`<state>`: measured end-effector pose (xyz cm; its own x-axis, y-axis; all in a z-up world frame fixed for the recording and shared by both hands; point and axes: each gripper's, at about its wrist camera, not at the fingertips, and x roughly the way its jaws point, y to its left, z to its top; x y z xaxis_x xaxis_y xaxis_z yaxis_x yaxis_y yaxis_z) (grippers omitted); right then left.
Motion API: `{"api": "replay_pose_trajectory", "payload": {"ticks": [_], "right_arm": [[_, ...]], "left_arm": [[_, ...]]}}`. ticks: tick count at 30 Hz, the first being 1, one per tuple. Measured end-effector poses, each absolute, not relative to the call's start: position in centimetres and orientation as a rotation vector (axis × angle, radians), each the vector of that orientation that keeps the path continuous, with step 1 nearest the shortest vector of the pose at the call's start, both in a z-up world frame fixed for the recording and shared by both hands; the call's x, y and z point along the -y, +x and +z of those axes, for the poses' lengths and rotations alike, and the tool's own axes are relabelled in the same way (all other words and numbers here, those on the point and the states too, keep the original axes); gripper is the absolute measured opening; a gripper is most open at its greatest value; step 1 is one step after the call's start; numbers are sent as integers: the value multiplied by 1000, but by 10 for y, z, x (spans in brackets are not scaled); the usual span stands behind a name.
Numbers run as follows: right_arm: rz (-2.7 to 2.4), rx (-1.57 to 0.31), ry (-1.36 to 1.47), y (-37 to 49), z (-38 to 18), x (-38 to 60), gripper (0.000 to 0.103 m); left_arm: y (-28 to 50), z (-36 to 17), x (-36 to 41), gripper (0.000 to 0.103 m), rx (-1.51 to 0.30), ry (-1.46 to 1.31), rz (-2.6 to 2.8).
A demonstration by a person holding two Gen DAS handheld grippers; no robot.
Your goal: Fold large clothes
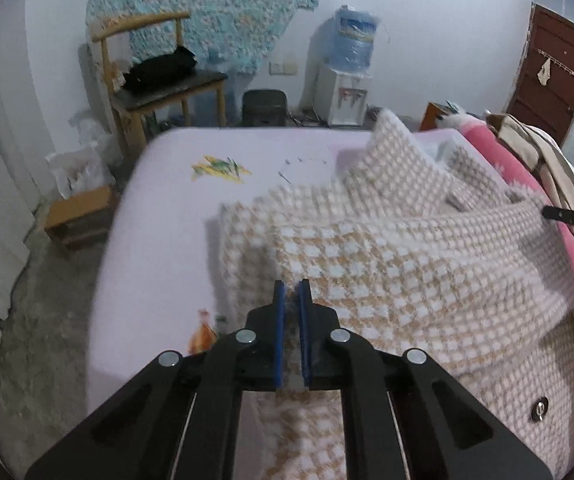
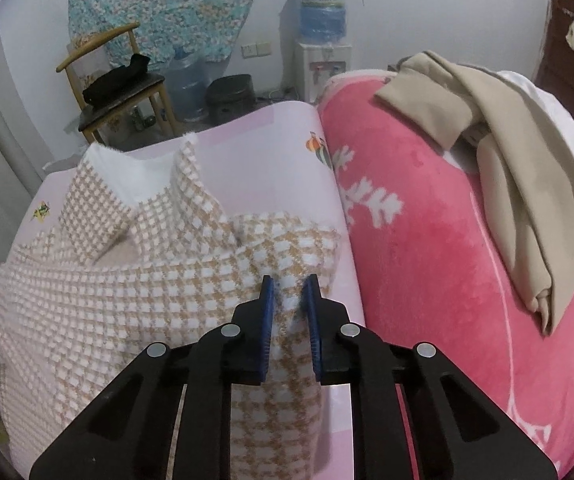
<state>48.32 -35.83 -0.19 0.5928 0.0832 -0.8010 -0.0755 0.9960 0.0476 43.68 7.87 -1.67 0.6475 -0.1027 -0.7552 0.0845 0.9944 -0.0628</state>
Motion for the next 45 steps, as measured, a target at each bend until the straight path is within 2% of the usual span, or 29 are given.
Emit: {"api": "replay_pose_trajectory", "payload": {"ticks": [6, 8, 9, 15, 18, 19, 24, 27, 36, 41, 45], "right_arm": [[37, -910, -63, 489, -11, 346, 16], [23, -914, -56, 489, -11, 351, 37], [18, -911, -50, 488, -9, 354, 41], [153, -797, 19, 453, 39, 360, 46], [339, -836, -25, 440, 41, 319, 41], [394, -860, -42, 438, 36, 303, 36], [552, -1026, -143, 442, -17, 227, 22], [513, -1062, -176, 452, -42, 215, 21], [619, -1084, -151, 455, -8, 176, 17], [668, -1165, -224, 470, -42, 120, 17], [589, -1090, -252, 494, -45, 99, 10]], "left_arm": [[443, -42, -77, 7, -911, 16, -89], [439, -39, -76, 9, -902, 30, -88], [439, -38, -79, 10, -902, 28, -89], [416, -2, -79, 10, -761, 52, -124], [423, 2, -60, 10, -779, 32, -212], [428, -1, -53, 10, -804, 18, -237], [454, -42, -27, 10, -979, 11, -246], [445, -45, -39, 10, -971, -55, -270], [409, -28, -59, 11, -892, -42, -272], [402, -36, -63, 11, -910, -67, -261], [393, -35, -64, 12, -897, -60, -260]]}}
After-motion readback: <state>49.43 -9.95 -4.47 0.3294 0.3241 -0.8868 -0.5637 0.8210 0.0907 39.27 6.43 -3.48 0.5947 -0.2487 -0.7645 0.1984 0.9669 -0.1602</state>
